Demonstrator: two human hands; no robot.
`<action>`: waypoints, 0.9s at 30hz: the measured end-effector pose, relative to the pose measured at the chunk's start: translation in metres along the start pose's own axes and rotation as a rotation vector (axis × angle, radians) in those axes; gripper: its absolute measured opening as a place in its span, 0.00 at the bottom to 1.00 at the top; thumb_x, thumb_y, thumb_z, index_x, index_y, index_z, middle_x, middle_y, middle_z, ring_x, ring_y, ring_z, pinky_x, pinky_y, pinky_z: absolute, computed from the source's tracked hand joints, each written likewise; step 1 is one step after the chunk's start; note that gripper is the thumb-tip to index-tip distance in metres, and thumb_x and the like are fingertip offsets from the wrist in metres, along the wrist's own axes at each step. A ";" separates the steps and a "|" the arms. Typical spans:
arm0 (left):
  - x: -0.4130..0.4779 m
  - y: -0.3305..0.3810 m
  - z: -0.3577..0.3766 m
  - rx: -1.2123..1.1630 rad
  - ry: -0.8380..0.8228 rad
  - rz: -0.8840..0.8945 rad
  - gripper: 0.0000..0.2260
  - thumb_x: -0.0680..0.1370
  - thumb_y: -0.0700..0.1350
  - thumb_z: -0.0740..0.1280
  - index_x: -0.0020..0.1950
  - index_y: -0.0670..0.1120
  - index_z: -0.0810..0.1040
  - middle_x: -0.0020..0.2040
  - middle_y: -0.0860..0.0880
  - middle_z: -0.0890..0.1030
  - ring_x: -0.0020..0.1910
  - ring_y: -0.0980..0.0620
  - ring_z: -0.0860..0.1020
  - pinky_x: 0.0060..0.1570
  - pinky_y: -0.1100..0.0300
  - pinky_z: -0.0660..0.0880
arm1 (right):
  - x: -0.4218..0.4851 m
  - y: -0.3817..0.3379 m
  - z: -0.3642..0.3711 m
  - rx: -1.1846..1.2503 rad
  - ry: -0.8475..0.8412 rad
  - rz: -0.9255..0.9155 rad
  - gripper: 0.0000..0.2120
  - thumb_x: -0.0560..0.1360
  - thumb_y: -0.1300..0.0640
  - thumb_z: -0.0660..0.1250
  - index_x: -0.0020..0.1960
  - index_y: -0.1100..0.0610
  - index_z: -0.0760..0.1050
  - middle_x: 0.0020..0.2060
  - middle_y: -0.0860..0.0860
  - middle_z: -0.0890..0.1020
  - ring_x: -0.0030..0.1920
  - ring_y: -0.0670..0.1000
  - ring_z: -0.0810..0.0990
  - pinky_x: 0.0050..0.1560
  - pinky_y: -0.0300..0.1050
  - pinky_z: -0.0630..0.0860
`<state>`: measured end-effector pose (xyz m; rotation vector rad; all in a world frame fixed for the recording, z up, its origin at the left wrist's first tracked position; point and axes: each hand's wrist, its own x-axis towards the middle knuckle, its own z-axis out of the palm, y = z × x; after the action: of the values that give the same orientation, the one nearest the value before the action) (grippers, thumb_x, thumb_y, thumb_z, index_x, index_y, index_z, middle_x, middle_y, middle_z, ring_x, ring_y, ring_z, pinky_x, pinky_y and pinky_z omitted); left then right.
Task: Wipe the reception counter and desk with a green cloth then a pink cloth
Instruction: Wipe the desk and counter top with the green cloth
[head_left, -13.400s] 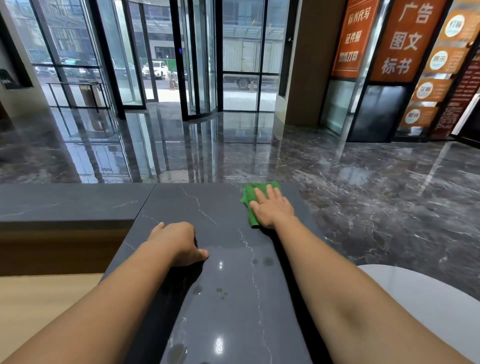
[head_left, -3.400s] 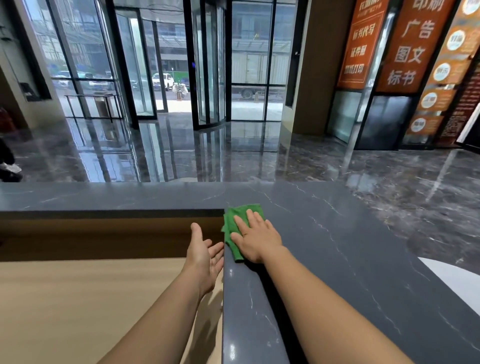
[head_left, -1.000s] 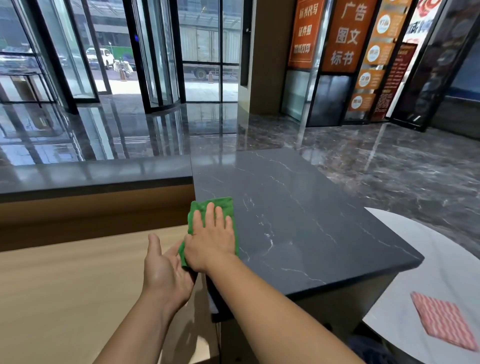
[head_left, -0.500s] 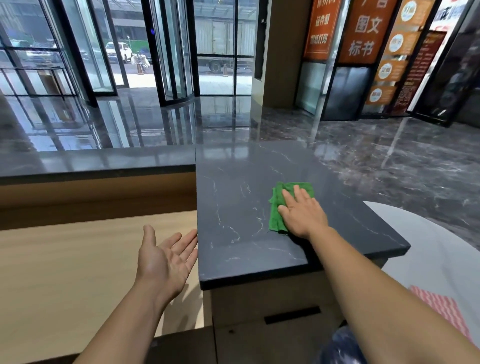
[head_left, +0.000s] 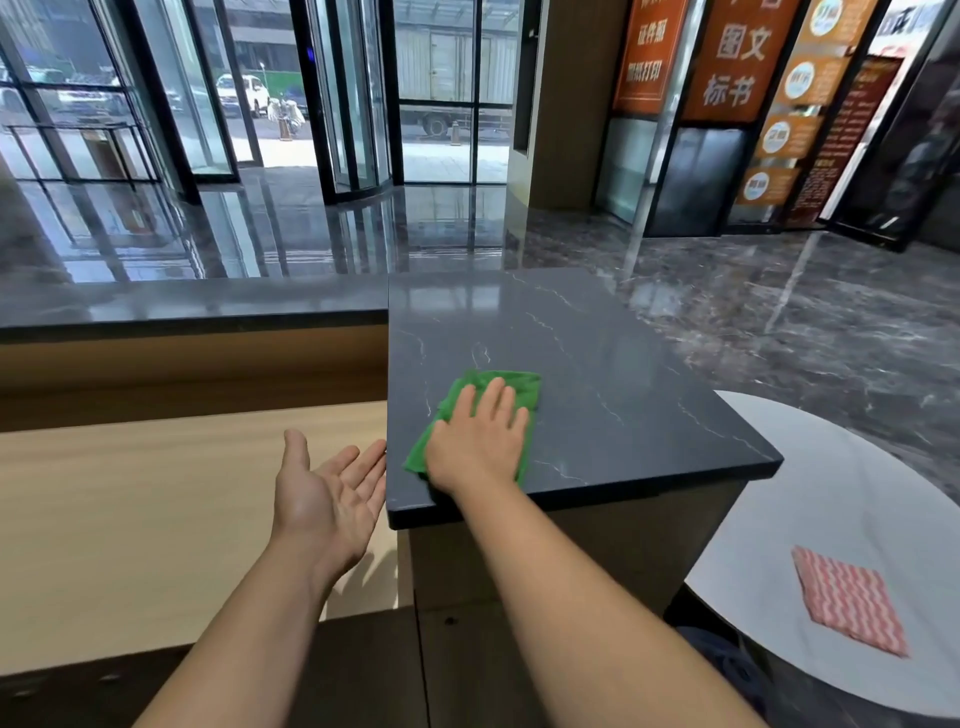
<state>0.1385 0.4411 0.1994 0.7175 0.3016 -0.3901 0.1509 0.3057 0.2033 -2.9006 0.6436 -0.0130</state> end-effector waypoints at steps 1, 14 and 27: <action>-0.002 0.000 0.000 0.002 -0.002 -0.001 0.37 0.78 0.67 0.52 0.77 0.41 0.55 0.70 0.39 0.71 0.67 0.40 0.72 0.70 0.47 0.65 | -0.008 -0.012 0.002 -0.003 -0.003 -0.053 0.30 0.83 0.47 0.45 0.80 0.58 0.40 0.78 0.61 0.38 0.78 0.61 0.38 0.76 0.59 0.38; -0.026 -0.001 0.002 0.127 0.046 -0.005 0.37 0.78 0.67 0.51 0.75 0.41 0.61 0.67 0.38 0.74 0.65 0.40 0.74 0.68 0.47 0.69 | -0.008 0.067 -0.012 0.028 -0.049 -0.321 0.26 0.84 0.47 0.46 0.80 0.49 0.46 0.79 0.53 0.43 0.79 0.52 0.42 0.78 0.52 0.43; -0.049 -0.008 -0.005 0.208 0.048 0.009 0.37 0.78 0.68 0.49 0.76 0.43 0.60 0.68 0.40 0.74 0.67 0.42 0.72 0.69 0.48 0.66 | -0.013 0.147 -0.031 0.048 -0.003 0.126 0.28 0.82 0.45 0.47 0.80 0.50 0.48 0.79 0.54 0.43 0.79 0.55 0.43 0.76 0.55 0.45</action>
<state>0.0904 0.4512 0.2104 0.9326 0.3060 -0.3995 0.0758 0.1745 0.2100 -2.8081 0.8122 -0.0084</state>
